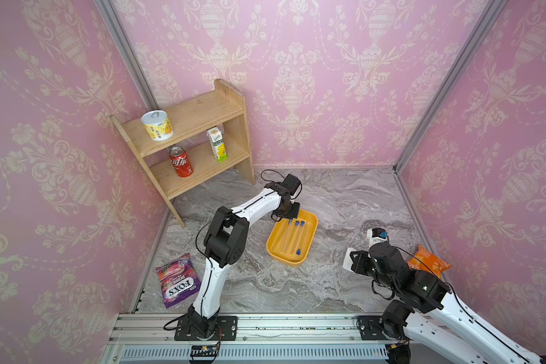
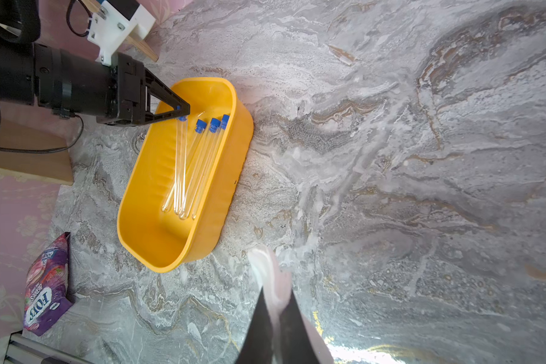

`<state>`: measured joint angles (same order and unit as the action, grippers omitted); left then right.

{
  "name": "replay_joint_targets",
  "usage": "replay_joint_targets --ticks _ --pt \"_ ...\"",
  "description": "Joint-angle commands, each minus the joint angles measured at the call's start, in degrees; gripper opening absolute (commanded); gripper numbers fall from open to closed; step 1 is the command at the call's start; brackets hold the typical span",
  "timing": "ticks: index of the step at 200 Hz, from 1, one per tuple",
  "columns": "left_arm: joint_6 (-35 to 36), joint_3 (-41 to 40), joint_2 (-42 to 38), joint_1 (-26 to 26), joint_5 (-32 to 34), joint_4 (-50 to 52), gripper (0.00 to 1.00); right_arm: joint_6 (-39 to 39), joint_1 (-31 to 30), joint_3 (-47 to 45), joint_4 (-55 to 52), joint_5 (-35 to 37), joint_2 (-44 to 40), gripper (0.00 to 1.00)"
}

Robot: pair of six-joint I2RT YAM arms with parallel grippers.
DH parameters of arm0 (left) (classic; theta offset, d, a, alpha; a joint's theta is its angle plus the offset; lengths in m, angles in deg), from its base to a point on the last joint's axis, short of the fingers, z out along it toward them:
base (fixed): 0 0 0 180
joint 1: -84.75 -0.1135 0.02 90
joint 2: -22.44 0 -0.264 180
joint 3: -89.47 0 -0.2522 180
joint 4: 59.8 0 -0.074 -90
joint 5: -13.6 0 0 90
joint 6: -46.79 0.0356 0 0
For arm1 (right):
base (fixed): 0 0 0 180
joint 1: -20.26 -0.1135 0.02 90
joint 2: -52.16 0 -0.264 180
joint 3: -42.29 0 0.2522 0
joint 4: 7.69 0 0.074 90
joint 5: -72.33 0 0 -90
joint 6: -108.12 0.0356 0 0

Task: Wipe the exteriors of test tubes
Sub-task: Place the test tube in the storage box.

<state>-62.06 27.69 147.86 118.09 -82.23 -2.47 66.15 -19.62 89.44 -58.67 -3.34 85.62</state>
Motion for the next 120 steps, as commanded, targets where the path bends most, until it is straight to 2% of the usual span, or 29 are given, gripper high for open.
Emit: replay_joint_targets --ticks 1,120 --pt "2.17 3.25 2.37 1.0 3.0 3.5 0.19 0.75 0.33 -0.86 -1.19 -0.51 -0.75 0.0" --pt "3.16 7.33 5.84 1.81 3.91 5.99 0.27 1.42 1.11 -1.66 -0.76 -1.41 -1.09 0.0"
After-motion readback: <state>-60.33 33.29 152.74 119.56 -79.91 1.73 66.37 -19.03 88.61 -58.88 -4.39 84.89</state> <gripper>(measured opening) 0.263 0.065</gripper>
